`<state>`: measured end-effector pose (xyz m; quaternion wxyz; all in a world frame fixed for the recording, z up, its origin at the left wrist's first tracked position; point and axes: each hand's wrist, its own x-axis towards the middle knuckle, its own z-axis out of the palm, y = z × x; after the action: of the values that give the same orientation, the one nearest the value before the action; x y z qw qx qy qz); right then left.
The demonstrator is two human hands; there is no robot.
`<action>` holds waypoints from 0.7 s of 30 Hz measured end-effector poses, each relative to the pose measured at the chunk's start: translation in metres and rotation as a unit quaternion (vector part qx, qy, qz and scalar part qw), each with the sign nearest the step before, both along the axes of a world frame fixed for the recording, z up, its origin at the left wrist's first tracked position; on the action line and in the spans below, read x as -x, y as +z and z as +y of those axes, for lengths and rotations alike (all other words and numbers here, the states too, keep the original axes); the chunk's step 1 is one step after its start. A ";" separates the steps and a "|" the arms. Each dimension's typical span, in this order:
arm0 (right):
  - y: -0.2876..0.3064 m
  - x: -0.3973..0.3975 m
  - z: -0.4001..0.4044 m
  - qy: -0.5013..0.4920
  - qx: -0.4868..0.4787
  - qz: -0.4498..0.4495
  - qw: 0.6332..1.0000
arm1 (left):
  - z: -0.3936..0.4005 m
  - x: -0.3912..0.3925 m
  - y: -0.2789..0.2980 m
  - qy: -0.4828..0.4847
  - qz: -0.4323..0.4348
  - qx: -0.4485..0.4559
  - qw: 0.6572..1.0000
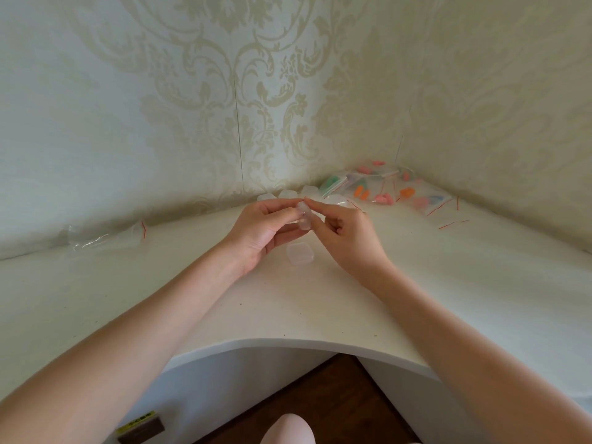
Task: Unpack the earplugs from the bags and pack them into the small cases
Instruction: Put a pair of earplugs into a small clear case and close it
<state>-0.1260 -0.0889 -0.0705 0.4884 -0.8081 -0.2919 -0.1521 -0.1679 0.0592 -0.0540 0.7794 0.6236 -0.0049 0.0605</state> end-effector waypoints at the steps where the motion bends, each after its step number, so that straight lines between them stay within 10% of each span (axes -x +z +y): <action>1: 0.001 -0.001 -0.002 -0.010 -0.006 0.000 1.000 | -0.001 0.001 0.001 -0.003 0.000 0.000 1.000; 21: 0.008 -0.001 -0.013 0.042 -0.018 0.057 0.997 | 0.001 0.001 -0.003 -0.022 0.034 -0.008 0.999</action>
<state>-0.1248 -0.1024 -0.0623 0.5249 -0.7936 -0.2941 -0.0908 -0.1684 0.0599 -0.0571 0.7750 0.6316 0.0074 0.0217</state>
